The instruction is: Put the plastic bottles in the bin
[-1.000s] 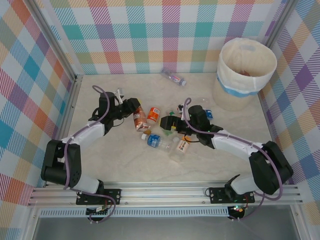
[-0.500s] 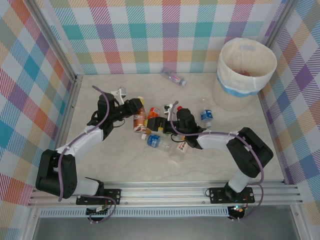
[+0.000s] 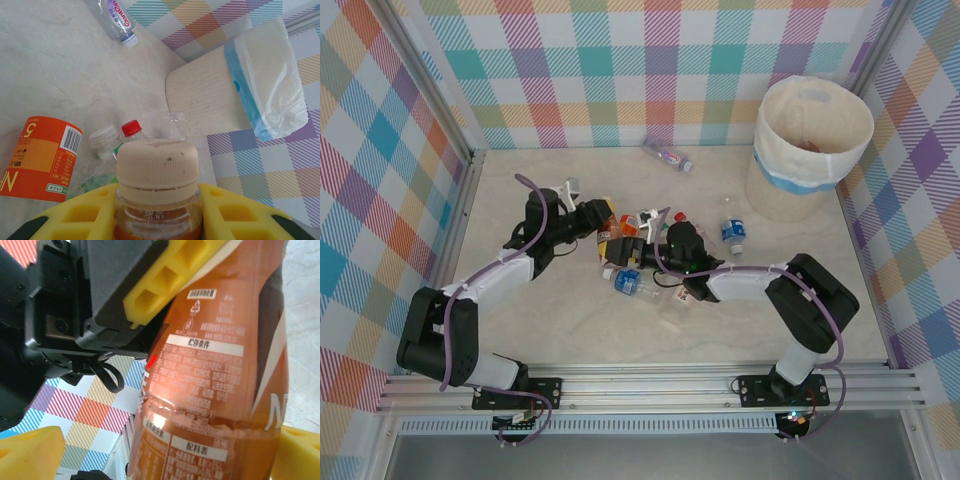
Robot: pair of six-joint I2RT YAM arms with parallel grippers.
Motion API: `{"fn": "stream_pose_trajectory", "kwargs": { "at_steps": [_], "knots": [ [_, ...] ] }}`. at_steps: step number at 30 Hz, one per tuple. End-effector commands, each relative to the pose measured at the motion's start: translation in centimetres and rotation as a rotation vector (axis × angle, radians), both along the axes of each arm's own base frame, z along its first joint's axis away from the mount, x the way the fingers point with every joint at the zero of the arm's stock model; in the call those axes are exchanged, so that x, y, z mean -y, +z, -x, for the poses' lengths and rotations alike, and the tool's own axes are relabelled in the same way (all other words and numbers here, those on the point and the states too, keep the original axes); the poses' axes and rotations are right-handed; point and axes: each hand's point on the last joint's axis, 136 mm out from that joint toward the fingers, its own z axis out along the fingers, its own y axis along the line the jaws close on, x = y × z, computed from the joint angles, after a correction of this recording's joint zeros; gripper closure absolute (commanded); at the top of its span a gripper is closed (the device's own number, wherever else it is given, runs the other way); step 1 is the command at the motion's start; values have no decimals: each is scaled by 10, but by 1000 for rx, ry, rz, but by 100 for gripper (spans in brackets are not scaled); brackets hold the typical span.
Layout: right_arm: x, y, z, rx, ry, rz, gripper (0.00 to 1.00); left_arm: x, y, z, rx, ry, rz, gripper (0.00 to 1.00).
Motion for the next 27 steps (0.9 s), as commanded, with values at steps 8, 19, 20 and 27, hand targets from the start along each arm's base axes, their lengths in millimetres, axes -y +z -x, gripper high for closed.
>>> {"fn": "stream_pose_trajectory", "kwargs": {
  "at_steps": [8,19,20,27],
  "knots": [
    [-12,0,-8,-24,-15,16,34,7,16,3,48,-28,32,84],
    [17,-22,-10,-38,-85,173,48,4,50,14,111,-38,55,0],
    [22,-22,-12,-37,-96,184,49,1,51,14,114,-22,43,0],
    [62,-17,-32,-14,-202,264,50,-42,22,8,39,224,-86,0]
  ]
}}
